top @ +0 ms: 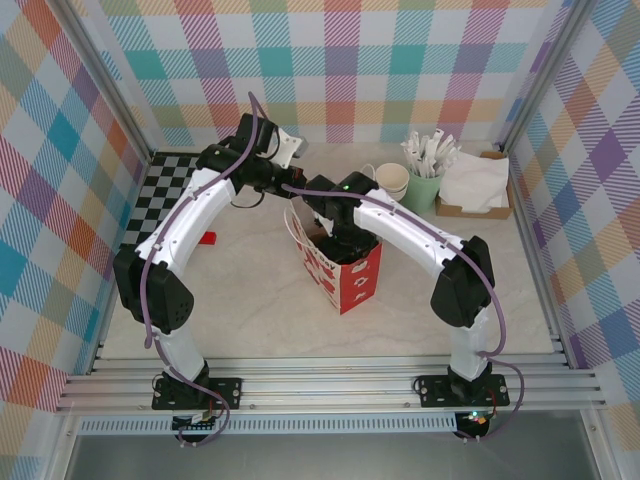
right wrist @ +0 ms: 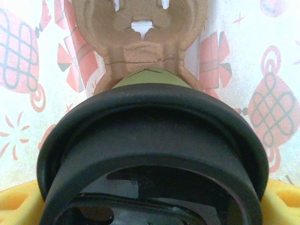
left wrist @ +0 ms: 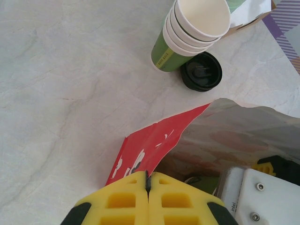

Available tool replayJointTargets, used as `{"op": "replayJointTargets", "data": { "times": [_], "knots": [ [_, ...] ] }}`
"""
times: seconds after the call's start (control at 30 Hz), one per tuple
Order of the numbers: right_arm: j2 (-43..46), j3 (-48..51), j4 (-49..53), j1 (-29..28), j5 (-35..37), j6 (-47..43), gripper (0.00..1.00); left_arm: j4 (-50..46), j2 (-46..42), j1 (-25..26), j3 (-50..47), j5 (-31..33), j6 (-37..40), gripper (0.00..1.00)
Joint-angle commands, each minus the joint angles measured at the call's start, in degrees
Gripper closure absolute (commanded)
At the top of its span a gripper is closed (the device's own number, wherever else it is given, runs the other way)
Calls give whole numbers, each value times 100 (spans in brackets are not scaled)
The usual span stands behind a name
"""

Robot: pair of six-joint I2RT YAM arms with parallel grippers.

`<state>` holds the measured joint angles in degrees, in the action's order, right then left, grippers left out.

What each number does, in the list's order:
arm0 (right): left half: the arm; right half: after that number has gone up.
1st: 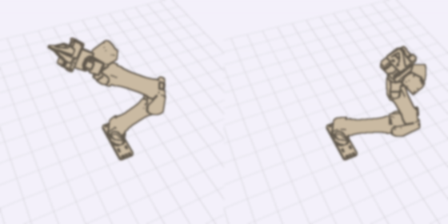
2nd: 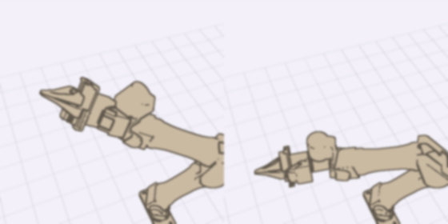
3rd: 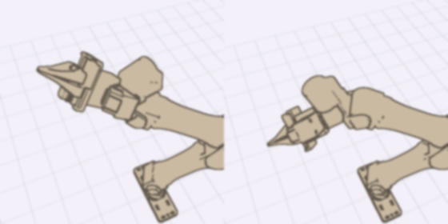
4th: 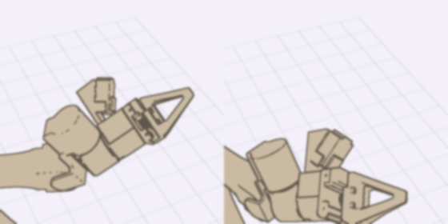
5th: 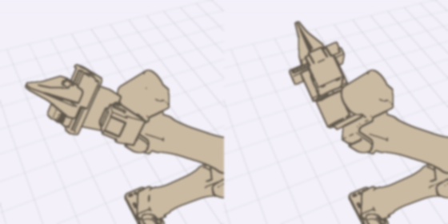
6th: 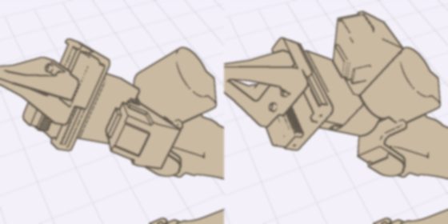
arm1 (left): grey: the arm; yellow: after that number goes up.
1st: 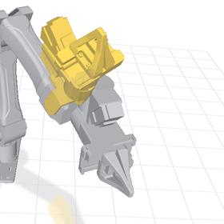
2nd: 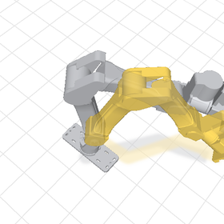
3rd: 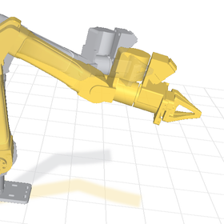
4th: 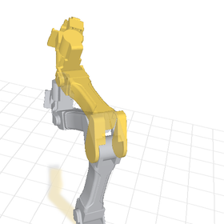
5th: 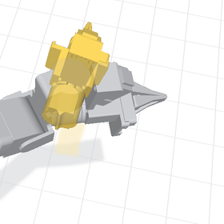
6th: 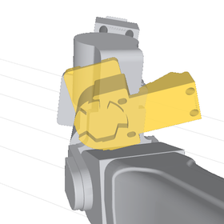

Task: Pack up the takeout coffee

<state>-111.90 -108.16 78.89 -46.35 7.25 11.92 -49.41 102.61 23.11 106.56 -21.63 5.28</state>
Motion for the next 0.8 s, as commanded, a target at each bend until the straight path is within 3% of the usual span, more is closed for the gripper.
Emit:
{"op": "replayJointTargets", "data": {
  "times": [0.0,0.77],
  "knots": [
    [195,105,-97,47,-118,-37,60,-38,1,-17,-85,-131,-114,100],
    [203,369,-382,96,-299,-137,60,-25,-43,-17,-163,-166,-140,100]
  ]
}}
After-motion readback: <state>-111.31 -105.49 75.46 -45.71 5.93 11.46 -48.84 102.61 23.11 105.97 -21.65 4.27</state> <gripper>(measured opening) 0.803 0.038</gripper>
